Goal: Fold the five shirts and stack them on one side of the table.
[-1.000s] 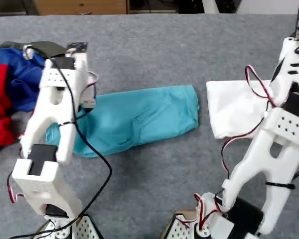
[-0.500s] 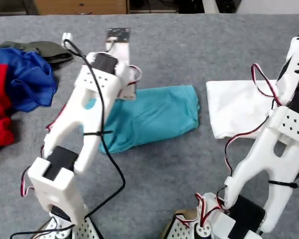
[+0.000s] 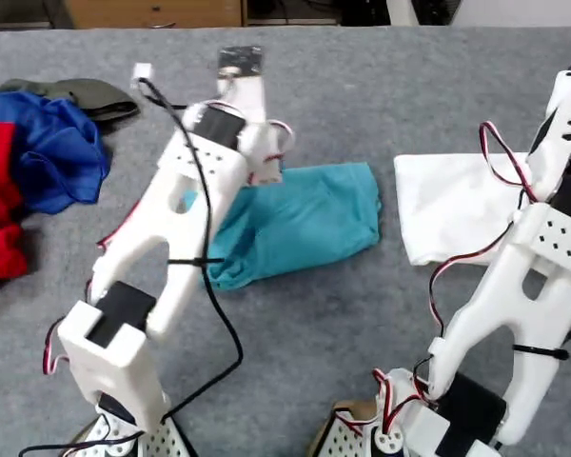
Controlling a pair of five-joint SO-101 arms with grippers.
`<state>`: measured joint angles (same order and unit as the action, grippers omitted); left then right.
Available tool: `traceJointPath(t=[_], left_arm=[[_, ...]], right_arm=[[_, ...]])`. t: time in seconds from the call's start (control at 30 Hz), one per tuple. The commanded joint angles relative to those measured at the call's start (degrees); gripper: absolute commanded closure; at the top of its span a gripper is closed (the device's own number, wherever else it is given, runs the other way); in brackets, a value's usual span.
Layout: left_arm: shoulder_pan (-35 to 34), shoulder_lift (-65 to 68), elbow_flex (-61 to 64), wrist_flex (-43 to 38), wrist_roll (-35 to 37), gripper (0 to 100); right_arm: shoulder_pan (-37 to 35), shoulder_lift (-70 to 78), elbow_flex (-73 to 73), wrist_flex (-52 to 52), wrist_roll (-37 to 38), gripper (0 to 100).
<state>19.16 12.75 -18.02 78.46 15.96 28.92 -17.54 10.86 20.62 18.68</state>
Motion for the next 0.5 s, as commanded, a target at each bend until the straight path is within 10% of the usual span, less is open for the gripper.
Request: traceJointPath(t=[0.0, 0.47], left_arm=[[0.35, -0.84, -3.69, -1.32, 0.35, 98], [15.30, 6.02, -12.75, -8.35, 3.96, 98]], right_arm=[[0.84, 0.13, -2.68, -1.41, 0.44, 99.6], [0.66, 0.13, -2.68, -1.41, 0.53, 99.6]])
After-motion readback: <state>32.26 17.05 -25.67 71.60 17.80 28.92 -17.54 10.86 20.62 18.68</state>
